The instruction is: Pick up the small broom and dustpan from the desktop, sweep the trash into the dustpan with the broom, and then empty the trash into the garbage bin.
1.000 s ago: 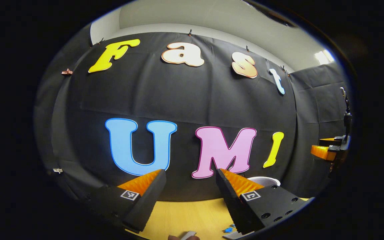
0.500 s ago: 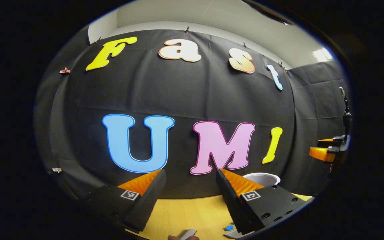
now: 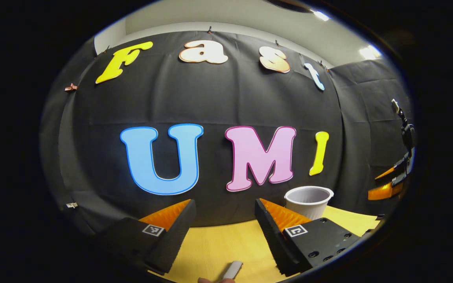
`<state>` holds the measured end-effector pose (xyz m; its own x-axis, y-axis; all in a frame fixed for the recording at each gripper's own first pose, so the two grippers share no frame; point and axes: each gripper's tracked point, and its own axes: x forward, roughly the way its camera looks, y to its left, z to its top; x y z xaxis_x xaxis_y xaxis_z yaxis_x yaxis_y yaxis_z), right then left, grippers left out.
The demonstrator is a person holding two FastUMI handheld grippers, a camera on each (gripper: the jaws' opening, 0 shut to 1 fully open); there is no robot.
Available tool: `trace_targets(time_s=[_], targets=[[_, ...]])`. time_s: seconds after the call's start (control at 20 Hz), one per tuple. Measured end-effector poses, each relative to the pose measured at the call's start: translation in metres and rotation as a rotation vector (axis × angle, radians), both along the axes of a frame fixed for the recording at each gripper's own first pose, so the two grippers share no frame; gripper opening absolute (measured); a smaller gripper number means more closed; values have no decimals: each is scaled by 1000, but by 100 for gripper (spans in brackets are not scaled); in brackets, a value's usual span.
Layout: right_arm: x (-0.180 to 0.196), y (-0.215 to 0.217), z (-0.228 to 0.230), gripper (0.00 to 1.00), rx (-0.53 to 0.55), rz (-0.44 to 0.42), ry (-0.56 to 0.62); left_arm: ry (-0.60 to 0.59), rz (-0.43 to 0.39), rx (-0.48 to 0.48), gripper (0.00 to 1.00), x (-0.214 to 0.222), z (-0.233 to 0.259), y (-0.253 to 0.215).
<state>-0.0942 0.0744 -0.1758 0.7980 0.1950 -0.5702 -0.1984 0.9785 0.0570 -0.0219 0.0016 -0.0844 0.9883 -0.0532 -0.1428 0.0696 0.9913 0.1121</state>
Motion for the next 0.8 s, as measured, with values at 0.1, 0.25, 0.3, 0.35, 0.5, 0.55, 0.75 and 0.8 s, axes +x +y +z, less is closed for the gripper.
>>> trace_targets(time_s=[0.1,0.25,0.3,0.35,0.5,0.55,0.75,0.8], targets=[[-25,13,-43,98,-54,36,154,15,-14,-2,95,-5,-10,3],[-63,27,-107,98,-116,58,380,38,-31,1,94,-10,-22,13],[-75,33,-128,99,-118,61,459,44,-37,5,94,-12,-25,17],[-85,39,-151,98,-113,58,535,48,-43,9,94,-14,-28,21],[-103,52,-209,99,-108,50,718,60,-48,4,94,-17,-34,34],[-108,51,-229,99,-117,33,769,63,-46,3,94,-18,-33,39],[-114,56,-288,99,-168,13,878,73,-40,13,94,-22,-39,51],[-113,60,-298,98,-172,15,894,79,-36,7,94,-24,-42,54]])
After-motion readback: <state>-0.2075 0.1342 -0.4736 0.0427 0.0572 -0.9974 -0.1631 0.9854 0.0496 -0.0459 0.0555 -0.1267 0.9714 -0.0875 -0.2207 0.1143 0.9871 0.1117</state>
